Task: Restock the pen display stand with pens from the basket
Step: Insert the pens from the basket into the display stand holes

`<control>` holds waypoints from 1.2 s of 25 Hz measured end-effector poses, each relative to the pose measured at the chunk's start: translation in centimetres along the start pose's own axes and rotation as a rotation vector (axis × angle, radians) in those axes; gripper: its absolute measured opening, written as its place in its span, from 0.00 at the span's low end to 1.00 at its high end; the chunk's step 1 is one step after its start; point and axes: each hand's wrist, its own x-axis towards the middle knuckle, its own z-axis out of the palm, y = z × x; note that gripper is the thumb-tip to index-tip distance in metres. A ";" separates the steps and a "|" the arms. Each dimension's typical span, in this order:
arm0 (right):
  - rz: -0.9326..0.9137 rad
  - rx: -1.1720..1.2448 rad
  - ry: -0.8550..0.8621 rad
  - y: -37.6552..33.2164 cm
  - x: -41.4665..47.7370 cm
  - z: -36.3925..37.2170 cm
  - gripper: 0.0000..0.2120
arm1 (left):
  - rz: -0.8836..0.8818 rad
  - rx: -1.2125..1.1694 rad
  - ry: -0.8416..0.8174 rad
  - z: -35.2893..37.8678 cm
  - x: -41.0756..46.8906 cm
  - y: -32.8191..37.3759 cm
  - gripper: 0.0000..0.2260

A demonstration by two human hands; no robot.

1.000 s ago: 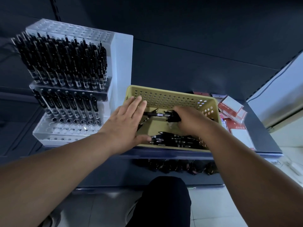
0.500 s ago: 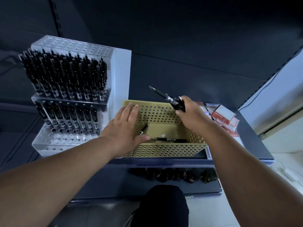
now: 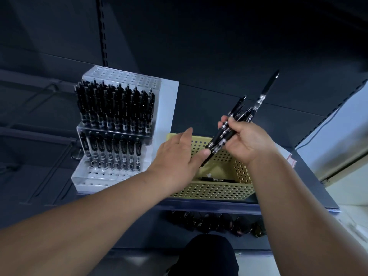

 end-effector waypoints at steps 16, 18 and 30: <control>0.231 -0.112 -0.197 9.1 -7.3 8.7 0.10 | -0.145 -0.227 -0.064 -4.9 -5.7 -4.8 0.06; 0.262 -0.112 -0.234 9.6 -7.4 9.3 0.10 | -0.130 -0.222 -0.050 -5.2 -6.4 -5.6 0.06; 0.194 -0.445 -0.362 12.6 -7.7 9.0 0.25 | -0.359 -0.715 0.257 -7.4 -8.6 -9.1 0.07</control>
